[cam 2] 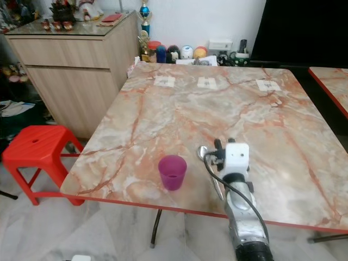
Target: Setting the table
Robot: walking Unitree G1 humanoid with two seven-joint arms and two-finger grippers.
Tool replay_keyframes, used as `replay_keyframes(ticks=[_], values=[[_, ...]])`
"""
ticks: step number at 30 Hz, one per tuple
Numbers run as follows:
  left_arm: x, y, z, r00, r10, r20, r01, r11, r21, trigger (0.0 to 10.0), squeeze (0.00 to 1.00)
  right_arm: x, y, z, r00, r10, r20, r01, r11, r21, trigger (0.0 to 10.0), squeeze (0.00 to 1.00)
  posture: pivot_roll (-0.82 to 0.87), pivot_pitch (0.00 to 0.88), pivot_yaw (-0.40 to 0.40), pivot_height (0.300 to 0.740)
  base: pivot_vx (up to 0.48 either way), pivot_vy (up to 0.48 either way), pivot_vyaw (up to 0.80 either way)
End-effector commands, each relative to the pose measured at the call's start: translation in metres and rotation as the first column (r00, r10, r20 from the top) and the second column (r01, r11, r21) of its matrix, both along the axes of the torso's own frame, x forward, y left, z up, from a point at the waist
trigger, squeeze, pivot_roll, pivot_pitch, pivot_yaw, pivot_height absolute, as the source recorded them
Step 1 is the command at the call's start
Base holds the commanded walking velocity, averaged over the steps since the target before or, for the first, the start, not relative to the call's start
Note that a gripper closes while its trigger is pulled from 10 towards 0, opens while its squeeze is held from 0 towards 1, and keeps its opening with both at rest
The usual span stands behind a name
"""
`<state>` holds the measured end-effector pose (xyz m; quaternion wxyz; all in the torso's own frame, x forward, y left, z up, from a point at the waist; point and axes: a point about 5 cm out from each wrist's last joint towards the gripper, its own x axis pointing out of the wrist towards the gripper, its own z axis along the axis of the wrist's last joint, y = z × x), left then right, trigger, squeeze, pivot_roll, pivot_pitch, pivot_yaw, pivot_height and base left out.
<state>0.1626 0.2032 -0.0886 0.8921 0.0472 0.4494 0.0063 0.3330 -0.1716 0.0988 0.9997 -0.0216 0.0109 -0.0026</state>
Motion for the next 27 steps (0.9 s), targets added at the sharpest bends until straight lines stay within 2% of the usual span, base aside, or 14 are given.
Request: replay_keyframes(ticks=[1, 2, 3, 4, 5, 11, 15, 27], values=[[-0.006, 0.002, -0.002, 1.000, -0.008, -0.023, 0.009, 1.000, 0.008, 10.0, 0.00, 0.003, 0.004, -0.002, 0.999, 0.020, -0.037, -0.020, 1.000, -0.010, 10.0, 1.00, 0.02, 0.033, 0.006, 0.740, 0.000, 0.000, 0.00], [-0.006, 0.002, -0.002, 1.000, -0.009, -0.024, 0.009, 1.000, 0.006, 10.0, 0.00, 0.009, 0.008, -0.009, 0.992, 0.040, -0.119, -0.037, 0.999, 0.032, 10.0, 1.00, 0.02, 0.031, 0.010, 0.740, 0.000, 0.000, 0.00], [-0.006, 0.002, -0.002, 1.000, -0.010, -0.024, 0.010, 1.000, 0.005, 10.0, 0.00, 0.010, 0.009, -0.008, 0.992, 0.048, -0.117, -0.043, 0.998, 0.046, 10.0, 0.77, 0.02, 0.031, 0.010, 0.740, 0.000, 0.000, 0.00], [-0.006, 0.003, -0.002, 1.000, -0.010, -0.025, 0.010, 1.000, 0.005, 10.0, 0.00, 0.012, 0.010, -0.006, 0.992, 0.051, -0.113, -0.045, 0.997, 0.054, 10.0, 0.17, 0.02, 0.031, 0.010, 0.740, 0.000, 0.000, 0.00], [-0.006, 0.003, -0.002, 1.000, -0.011, -0.025, 0.011, 1.000, 0.005, 10.0, 0.00, 0.014, 0.011, -0.006, 0.992, 0.056, -0.112, -0.049, 0.997, 0.060, 10.0, 0.00, 0.02, 0.030, 0.015, 0.740, 0.000, 0.000, 0.00], [-0.007, 0.003, -0.003, 0.999, -0.031, -0.035, 0.032, 0.999, 0.010, 10.0, 0.00, 0.019, 0.022, -0.015, 0.974, 0.113, -0.198, -0.103, 0.993, 0.060, 10.0, 0.00, 0.02, 0.029, 0.017, 0.740, 0.000, 0.000, 0.00], [-0.008, 0.003, -0.003, 0.999, -0.029, -0.033, 0.029, 1.000, 0.008, 10.0, 0.00, 0.020, 0.024, -0.019, 0.967, 0.102, -0.233, -0.093, 0.995, 0.046, 10.0, 0.00, 0.02, 0.040, 0.015, 0.740, 0.000, 0.000, 0.00], [-0.009, 0.002, -0.004, 0.999, -0.013, -0.036, 0.014, 1.000, 0.004, 10.0, 0.00, 0.029, 0.027, -0.018, 0.959, 0.093, -0.266, -0.076, 0.995, 0.071, 10.0, 0.00, 0.04, 0.065, 0.007, 0.740, 0.000, 0.000, 0.00]])
